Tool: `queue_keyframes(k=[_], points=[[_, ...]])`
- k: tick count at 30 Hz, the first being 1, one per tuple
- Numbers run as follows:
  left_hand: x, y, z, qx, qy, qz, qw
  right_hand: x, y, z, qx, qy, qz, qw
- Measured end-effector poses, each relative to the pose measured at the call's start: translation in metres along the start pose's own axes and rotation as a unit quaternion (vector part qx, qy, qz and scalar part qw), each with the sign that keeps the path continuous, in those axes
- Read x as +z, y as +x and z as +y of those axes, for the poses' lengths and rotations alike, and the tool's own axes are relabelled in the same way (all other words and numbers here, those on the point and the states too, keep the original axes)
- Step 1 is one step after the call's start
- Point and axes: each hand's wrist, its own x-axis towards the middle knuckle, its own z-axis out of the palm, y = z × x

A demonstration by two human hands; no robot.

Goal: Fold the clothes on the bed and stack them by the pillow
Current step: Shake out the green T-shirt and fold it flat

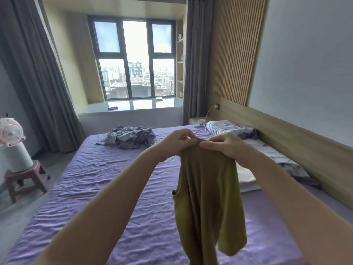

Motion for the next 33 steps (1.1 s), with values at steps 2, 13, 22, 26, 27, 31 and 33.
queue_keyframes(k=[2,13,22,26,27,31,33], points=[[0.011,0.009,0.003,0.003,-0.011,-0.007,1.000,-0.010,0.004,0.000,-0.003,0.011,0.020,1.000],[0.008,0.070,-0.063,-0.047,-0.101,-0.220,0.969,-0.060,0.039,0.014,-0.048,0.095,0.134,0.985],[-0.002,0.135,-0.078,0.014,-0.084,-0.096,0.992,-0.074,0.074,0.036,0.069,-0.065,0.051,0.994],[-0.009,0.152,-0.083,0.040,-0.035,-0.110,0.993,-0.081,0.092,0.045,0.068,0.034,0.102,0.992],[-0.013,0.155,-0.085,0.037,-0.024,-0.126,0.991,-0.082,0.098,0.047,0.057,0.066,0.117,0.989],[-0.032,0.163,-0.093,-0.008,0.040,-0.178,0.983,-0.084,0.119,0.049,0.011,0.133,0.137,0.982],[-0.042,0.165,-0.098,-0.031,0.079,-0.172,0.982,-0.091,0.128,0.050,-0.008,0.151,0.152,0.977]])
